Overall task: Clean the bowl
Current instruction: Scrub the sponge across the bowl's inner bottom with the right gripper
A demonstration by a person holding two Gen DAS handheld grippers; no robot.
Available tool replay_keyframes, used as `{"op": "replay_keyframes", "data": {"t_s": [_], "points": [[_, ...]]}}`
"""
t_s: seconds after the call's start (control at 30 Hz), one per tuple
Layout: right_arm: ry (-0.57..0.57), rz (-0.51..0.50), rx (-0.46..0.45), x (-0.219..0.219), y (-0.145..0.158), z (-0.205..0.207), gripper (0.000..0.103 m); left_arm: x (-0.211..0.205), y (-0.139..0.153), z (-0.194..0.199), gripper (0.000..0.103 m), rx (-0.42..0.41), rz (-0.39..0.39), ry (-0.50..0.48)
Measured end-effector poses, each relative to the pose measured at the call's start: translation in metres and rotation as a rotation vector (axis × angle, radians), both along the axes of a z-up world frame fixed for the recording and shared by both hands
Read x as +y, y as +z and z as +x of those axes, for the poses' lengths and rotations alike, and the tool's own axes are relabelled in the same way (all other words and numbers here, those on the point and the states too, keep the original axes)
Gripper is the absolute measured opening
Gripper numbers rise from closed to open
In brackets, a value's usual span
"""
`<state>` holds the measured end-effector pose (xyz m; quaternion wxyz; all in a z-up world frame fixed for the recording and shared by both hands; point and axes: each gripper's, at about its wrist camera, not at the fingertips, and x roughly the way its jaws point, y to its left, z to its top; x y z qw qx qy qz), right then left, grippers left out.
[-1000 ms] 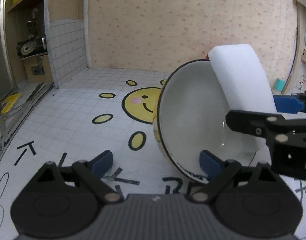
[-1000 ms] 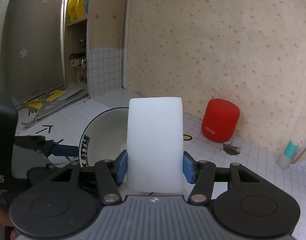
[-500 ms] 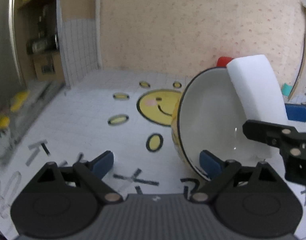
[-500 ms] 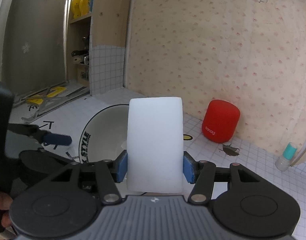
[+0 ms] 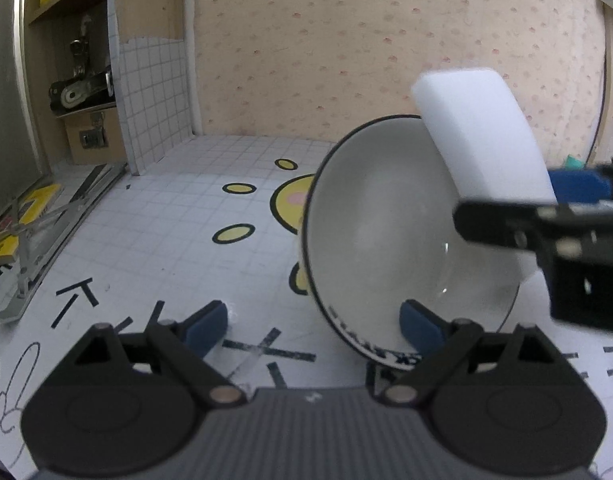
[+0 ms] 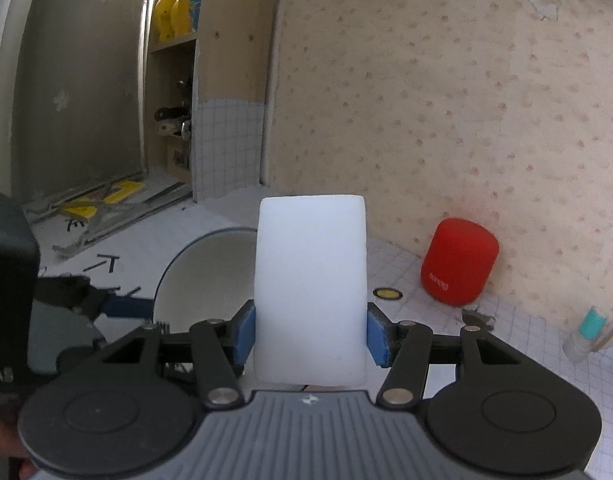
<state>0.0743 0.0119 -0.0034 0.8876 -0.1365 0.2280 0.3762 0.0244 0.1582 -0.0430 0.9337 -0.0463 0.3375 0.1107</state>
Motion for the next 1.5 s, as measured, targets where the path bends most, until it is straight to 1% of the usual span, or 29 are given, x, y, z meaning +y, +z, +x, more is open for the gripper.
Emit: {"op": "replay_keyframes", "data": {"t_s": [0.13,0.4,0.47,0.67,1.07,1.27,1.5], "points": [[-0.011,-0.003,0.015,-0.008,-0.006,-0.002,0.054,0.002,0.000,0.001,0.094,0.000,-0.002,0.003],[0.014,0.022,-0.002,0.012,0.007,0.004,0.054,0.001,0.000,0.000,0.094,-0.001,-0.003,0.006],[0.015,0.015,-0.009,0.014,0.006,0.003,0.054,0.001,0.001,-0.001,0.094,-0.002,-0.005,0.006],[0.008,0.011,0.015,0.005,-0.001,0.001,0.054,-0.001,0.001,-0.001,0.094,-0.004,-0.008,0.009],[0.020,-0.007,0.000,0.008,-0.002,0.000,0.054,0.018,0.004,-0.005,0.094,0.005,-0.029,0.043],[0.026,-0.003,-0.001,0.014,0.001,0.000,0.054,0.014,0.001,-0.007,0.095,0.002,-0.003,0.038],[0.043,0.000,-0.009,0.025,0.006,-0.001,0.054,0.014,0.000,-0.008,0.095,0.003,0.000,0.030]]}}
